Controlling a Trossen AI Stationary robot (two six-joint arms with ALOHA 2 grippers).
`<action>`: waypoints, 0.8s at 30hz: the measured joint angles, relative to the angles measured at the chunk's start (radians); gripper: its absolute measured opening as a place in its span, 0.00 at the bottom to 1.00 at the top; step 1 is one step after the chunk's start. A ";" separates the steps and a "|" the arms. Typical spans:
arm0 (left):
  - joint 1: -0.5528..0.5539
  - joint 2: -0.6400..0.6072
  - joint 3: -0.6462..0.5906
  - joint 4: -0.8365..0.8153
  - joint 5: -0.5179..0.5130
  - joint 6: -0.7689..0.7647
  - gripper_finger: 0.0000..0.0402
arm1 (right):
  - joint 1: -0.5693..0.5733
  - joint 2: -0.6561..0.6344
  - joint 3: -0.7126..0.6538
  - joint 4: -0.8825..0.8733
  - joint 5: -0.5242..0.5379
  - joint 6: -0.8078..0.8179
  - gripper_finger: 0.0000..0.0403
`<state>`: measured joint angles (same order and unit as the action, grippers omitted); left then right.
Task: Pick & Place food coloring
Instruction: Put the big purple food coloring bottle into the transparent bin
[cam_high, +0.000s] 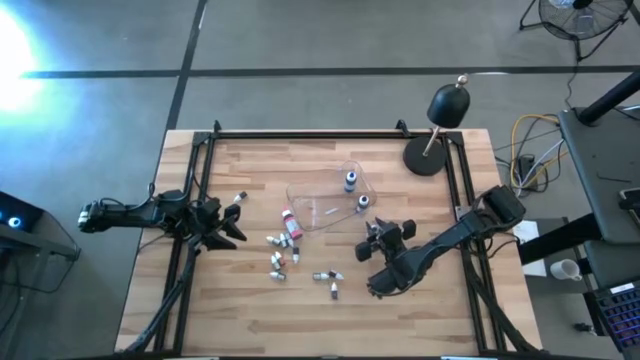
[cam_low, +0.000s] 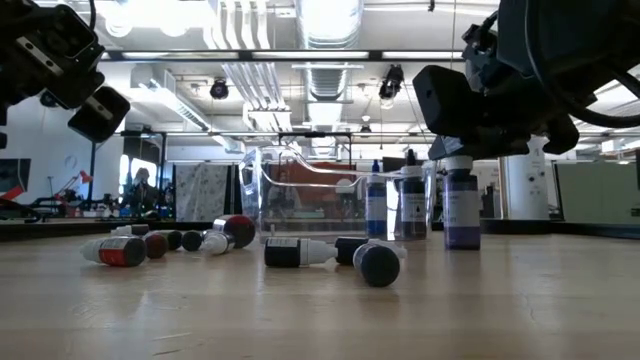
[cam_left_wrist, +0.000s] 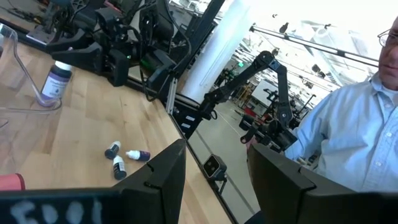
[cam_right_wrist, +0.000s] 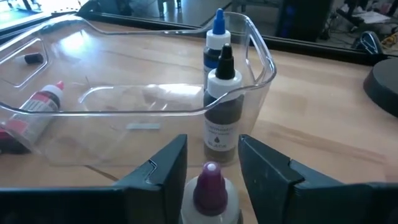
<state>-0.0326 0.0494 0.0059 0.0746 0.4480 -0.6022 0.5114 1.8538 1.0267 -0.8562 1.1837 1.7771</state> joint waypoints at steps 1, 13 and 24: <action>0.000 0.000 0.000 0.000 0.000 0.000 0.37 | 0.000 0.000 0.000 0.000 -0.003 0.001 0.33; 0.000 0.000 0.000 0.000 0.000 0.000 0.37 | 0.002 -0.042 0.019 -0.003 -0.031 -0.052 0.36; 0.000 0.000 0.000 0.000 0.000 0.000 0.37 | -0.063 -0.251 0.024 -0.011 -0.354 -0.114 0.64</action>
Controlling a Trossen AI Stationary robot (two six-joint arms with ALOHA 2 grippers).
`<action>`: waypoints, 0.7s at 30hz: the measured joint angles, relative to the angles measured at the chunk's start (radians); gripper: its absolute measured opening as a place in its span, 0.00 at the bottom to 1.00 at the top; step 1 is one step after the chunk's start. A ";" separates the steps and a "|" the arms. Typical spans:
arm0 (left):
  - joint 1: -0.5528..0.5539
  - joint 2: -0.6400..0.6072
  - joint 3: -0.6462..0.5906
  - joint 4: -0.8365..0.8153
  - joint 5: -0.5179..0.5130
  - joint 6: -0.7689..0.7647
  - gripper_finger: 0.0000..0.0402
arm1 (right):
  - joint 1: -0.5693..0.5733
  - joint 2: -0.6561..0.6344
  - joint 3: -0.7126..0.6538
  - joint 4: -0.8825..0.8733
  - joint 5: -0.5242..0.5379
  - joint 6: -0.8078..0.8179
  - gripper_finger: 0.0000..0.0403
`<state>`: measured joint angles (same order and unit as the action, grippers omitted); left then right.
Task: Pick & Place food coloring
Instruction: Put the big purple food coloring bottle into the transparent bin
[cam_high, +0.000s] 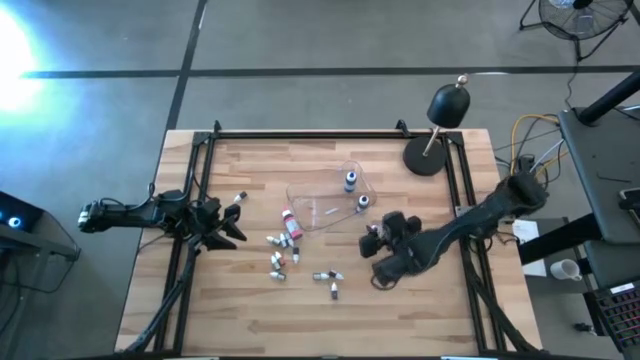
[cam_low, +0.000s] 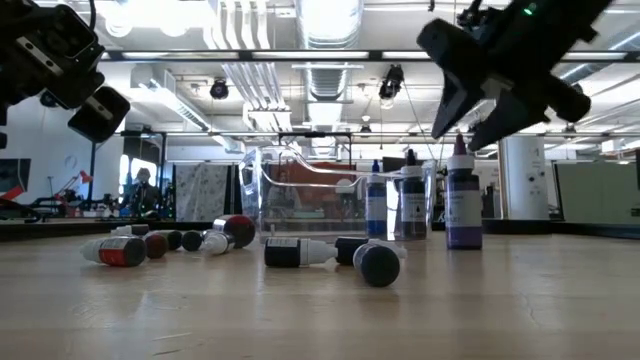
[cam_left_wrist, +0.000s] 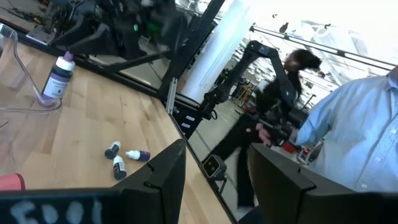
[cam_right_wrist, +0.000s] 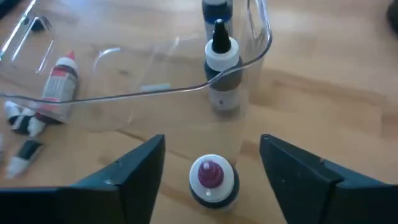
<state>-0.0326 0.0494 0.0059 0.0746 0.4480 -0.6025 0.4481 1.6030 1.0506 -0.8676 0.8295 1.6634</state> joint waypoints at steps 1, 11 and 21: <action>0.000 0.000 0.000 0.000 0.000 0.000 0.37 | -0.023 -0.031 0.004 0.001 -0.048 -0.022 0.66; 0.000 0.000 0.000 0.000 0.000 0.000 0.37 | -0.323 -0.133 0.028 0.030 -0.648 -0.318 0.70; 0.000 0.000 0.000 0.000 0.000 0.000 0.37 | -0.341 0.001 0.115 -0.037 -0.777 -0.399 0.65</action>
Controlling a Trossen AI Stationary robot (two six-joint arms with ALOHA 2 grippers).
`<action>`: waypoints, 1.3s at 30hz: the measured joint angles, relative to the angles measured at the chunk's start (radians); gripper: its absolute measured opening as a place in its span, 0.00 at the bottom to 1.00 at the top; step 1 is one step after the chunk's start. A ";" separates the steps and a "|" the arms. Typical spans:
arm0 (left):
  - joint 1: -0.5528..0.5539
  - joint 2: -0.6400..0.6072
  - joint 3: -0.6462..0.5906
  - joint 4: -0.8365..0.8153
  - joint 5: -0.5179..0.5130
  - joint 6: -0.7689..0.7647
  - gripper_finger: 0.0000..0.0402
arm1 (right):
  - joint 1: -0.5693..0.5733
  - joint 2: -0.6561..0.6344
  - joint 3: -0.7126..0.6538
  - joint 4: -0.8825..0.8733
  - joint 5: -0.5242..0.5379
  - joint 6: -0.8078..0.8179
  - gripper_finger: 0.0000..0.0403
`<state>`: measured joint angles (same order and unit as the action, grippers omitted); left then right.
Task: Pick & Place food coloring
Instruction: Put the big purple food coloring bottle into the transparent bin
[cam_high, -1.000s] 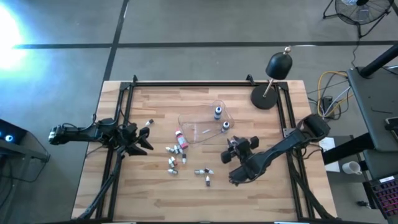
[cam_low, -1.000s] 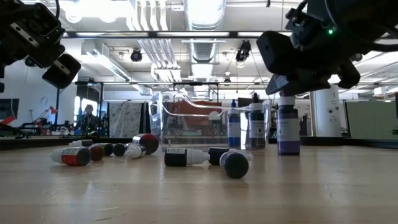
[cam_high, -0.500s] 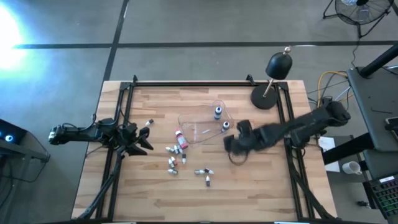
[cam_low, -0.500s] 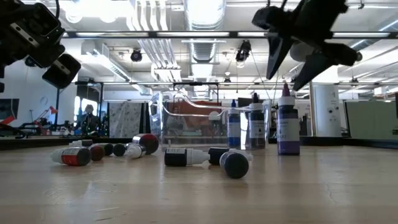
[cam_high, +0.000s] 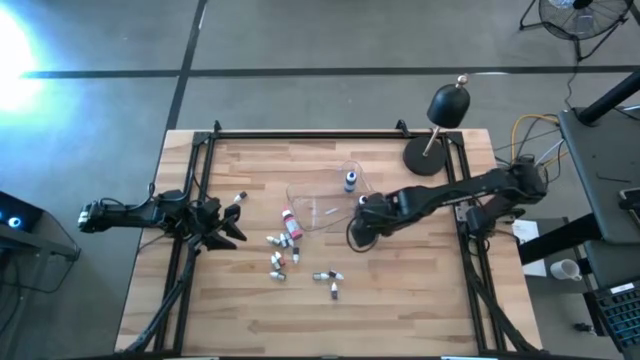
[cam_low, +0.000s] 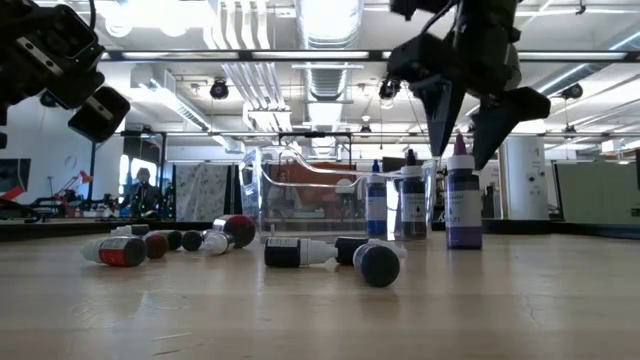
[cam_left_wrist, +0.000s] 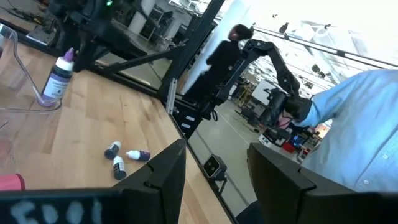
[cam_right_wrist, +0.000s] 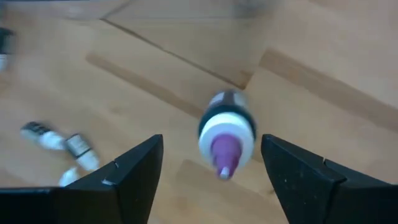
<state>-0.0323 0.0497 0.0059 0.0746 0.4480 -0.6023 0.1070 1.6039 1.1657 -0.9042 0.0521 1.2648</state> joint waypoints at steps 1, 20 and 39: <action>0.000 0.000 0.000 0.000 0.000 0.000 0.37 | -0.001 0.017 0.015 -0.021 0.001 -0.012 0.64; 0.000 0.000 0.000 0.000 0.000 0.000 0.37 | -0.006 0.111 0.168 -0.203 0.018 -0.113 0.39; 0.000 0.000 0.000 0.000 0.000 0.000 0.37 | -0.009 0.111 0.146 -0.182 0.026 -0.130 0.41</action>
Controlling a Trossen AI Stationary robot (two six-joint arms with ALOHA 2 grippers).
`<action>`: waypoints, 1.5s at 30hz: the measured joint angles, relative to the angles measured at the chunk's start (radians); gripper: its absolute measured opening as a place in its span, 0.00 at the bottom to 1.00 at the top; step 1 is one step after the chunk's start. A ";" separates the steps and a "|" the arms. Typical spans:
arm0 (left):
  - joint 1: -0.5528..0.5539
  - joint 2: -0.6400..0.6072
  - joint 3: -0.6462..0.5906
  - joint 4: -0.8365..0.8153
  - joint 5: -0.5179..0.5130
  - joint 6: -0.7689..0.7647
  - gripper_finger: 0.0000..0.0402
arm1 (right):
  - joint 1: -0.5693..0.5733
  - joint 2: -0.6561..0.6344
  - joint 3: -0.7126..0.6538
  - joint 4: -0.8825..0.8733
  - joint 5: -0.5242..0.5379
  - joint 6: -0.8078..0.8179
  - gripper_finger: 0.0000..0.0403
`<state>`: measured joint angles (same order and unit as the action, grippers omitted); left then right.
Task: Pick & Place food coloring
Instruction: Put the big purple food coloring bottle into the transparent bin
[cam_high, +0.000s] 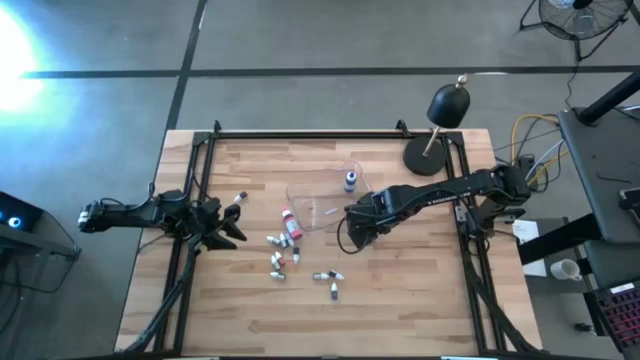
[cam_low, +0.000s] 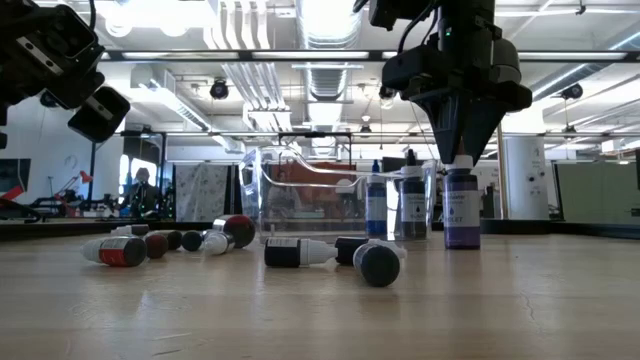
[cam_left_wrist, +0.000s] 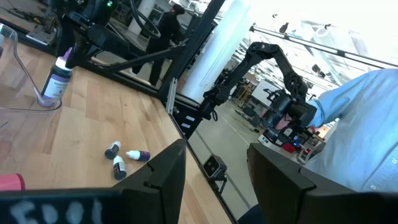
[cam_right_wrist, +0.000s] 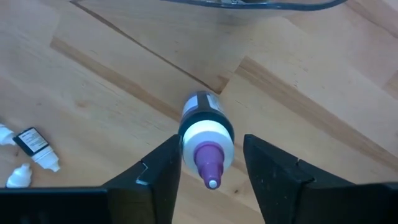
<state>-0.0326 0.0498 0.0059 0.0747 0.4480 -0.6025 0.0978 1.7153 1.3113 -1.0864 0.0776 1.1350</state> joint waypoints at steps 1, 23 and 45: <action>0.000 0.000 0.000 0.000 0.000 0.000 0.37 | 0.000 0.001 0.000 0.000 0.000 -0.004 0.40; 0.000 0.000 0.000 0.004 0.000 -0.003 0.37 | -0.014 -0.008 0.105 -0.070 -0.036 -0.070 0.25; 0.000 0.003 0.000 0.143 -0.037 -0.496 0.37 | -0.259 0.287 0.760 -0.409 0.082 -0.489 0.25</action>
<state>-0.0326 0.0528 0.0059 0.2173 0.4110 -1.0985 -0.1608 2.0020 2.0714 -1.4955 0.1596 0.6462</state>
